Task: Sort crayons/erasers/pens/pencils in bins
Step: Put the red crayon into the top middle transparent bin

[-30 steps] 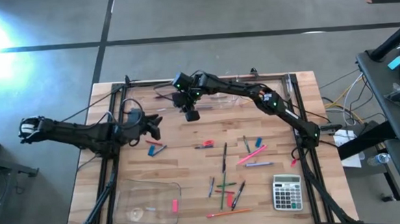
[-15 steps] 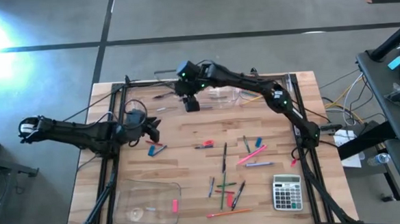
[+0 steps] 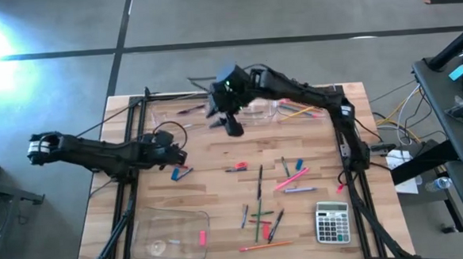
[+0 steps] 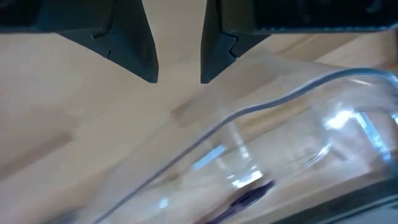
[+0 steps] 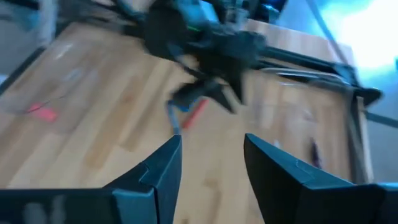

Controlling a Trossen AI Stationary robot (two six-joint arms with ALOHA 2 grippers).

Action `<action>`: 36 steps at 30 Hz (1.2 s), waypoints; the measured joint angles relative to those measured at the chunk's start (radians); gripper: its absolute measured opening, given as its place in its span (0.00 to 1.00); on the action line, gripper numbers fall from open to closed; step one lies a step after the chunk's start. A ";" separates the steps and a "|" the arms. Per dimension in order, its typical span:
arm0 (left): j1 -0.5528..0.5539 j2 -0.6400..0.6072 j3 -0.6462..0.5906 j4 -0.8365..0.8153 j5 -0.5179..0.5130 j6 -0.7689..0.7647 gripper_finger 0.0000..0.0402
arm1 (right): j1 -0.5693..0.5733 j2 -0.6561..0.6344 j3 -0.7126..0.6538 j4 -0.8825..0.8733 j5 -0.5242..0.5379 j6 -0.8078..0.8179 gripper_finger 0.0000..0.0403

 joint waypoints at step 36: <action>0.331 0.170 0.007 0.299 -0.038 0.308 0.26 | 0.497 -0.722 -1.483 1.229 0.436 0.267 0.21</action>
